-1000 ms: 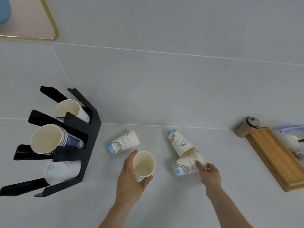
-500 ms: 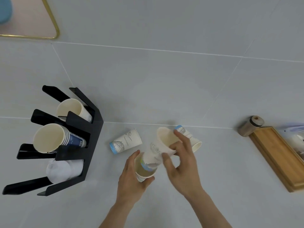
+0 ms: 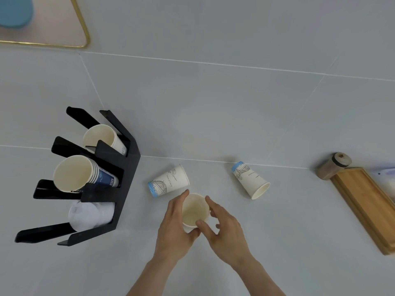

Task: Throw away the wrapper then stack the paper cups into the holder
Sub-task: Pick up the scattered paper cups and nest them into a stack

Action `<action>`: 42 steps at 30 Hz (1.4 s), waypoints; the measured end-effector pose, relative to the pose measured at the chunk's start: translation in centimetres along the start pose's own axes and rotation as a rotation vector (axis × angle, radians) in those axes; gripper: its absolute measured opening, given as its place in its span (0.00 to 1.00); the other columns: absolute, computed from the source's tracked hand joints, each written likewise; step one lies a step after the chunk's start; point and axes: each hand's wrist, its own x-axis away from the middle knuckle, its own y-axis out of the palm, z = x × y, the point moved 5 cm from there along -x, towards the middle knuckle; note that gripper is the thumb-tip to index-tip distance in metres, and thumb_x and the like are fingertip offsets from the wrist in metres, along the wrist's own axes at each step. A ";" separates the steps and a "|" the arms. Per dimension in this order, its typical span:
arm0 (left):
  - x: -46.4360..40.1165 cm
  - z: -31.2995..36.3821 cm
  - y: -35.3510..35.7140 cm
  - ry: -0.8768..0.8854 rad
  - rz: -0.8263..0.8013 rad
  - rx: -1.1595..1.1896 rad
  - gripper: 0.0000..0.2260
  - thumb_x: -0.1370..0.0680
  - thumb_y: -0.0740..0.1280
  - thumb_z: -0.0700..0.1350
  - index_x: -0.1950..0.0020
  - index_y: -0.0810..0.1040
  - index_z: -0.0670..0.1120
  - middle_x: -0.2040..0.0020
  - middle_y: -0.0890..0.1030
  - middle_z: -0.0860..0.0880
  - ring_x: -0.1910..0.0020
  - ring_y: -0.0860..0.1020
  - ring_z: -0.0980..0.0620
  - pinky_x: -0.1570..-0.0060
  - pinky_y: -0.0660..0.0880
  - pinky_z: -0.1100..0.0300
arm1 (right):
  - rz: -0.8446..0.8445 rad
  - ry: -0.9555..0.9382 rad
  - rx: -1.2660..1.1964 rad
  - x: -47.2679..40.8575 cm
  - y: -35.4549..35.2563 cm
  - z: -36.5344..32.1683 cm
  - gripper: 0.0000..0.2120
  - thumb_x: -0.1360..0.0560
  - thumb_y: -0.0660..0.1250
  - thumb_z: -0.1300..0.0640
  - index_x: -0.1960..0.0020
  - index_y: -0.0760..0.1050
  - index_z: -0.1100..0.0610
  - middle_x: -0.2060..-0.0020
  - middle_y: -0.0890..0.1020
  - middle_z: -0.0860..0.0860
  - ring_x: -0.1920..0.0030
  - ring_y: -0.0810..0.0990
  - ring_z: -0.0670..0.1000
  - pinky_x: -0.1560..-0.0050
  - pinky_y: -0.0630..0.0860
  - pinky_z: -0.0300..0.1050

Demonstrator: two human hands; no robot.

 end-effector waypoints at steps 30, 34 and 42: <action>-0.4 -0.3 0.7 -0.053 0.030 0.045 0.44 0.32 0.78 0.53 0.25 0.54 0.65 0.32 0.64 0.68 0.34 0.72 0.60 0.45 0.75 0.58 | 0.292 -0.281 -0.128 -2.6 -9.5 -4.2 0.11 0.22 0.61 0.51 0.50 0.76 0.58 0.32 0.73 0.49 0.47 0.82 0.46 0.53 0.82 0.45; -0.4 -0.1 0.4 -0.077 0.046 0.103 0.50 0.36 0.81 0.52 0.26 0.50 0.66 0.30 0.69 0.66 0.31 0.72 0.58 0.40 0.79 0.50 | 0.179 -0.372 -0.006 -1.7 -7.2 -4.4 0.08 0.24 0.68 0.50 0.46 0.76 0.51 0.26 0.70 0.46 0.42 0.81 0.47 0.54 0.84 0.49; -0.8 -0.3 -0.7 -0.048 0.062 0.101 0.56 0.41 0.83 0.54 0.25 0.50 0.68 0.30 0.65 0.68 0.39 0.68 0.72 0.42 0.77 0.58 | -0.044 0.010 -0.182 -2.6 -2.5 -1.4 0.24 0.22 0.69 0.46 0.27 0.70 0.42 0.35 0.80 0.41 0.43 0.83 0.38 0.47 0.84 0.41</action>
